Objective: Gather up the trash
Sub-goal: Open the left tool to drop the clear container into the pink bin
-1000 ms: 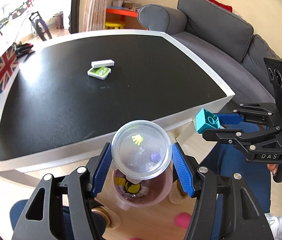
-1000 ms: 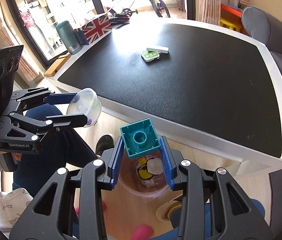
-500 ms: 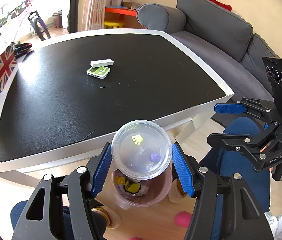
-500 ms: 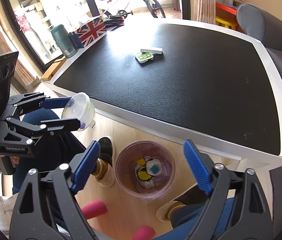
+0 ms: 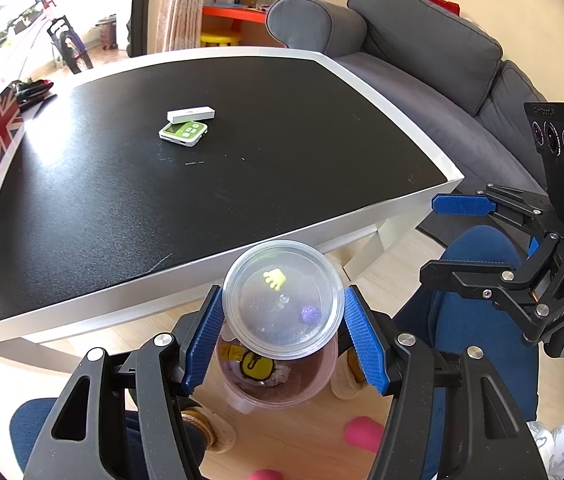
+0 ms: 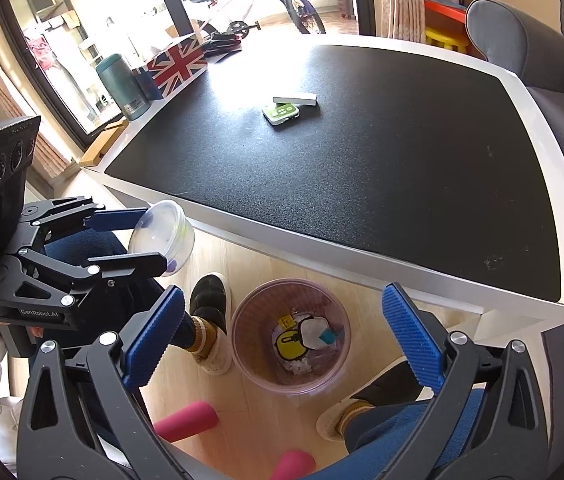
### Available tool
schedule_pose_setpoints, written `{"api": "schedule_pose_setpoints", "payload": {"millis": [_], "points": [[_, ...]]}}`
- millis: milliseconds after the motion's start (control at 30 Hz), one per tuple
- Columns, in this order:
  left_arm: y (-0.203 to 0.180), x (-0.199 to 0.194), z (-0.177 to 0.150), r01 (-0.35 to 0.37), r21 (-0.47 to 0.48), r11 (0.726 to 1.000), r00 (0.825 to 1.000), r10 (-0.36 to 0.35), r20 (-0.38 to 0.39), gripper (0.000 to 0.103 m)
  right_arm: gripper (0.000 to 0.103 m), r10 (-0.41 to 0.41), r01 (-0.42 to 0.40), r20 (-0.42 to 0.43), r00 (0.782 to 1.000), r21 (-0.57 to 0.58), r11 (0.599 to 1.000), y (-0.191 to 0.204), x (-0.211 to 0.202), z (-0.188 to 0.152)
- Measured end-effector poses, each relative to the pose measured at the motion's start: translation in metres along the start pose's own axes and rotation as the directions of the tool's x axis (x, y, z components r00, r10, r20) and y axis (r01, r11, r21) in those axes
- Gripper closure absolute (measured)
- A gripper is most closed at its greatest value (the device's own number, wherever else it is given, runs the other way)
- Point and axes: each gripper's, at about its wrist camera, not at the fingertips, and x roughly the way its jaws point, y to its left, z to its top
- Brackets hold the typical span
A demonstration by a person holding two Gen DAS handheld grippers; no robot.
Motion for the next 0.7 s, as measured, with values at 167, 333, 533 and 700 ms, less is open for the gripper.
{"api": "schedule_pose_setpoints", "payload": {"millis": [167,333,533,700], "points": [[0.000,0.000,0.001,0.007,-0.001,1.000,1.000,-0.007,-0.003,0.043,0.005,-0.003,0.003,0.017,1.000,0.010,1.000,-0.004,-0.006,0.002],[-0.003,-0.001,0.004,0.015,0.004,1.000,1.000,-0.015,0.000,0.043,0.005,-0.008,0.007,0.035,0.999,0.023,1.000,-0.007,-0.011,0.005],[-0.005,0.002,0.006,0.034,0.007,0.999,0.999,-0.033,-0.006,0.031,0.005,-0.014,0.013,0.043,0.999,0.041,0.999,-0.012,-0.012,0.005],[-0.001,0.000,0.009,0.007,-0.028,1.000,1.000,-0.007,0.019,0.008,0.005,-0.012,0.010,0.040,0.999,0.043,0.999,-0.013,-0.011,0.004]]}}
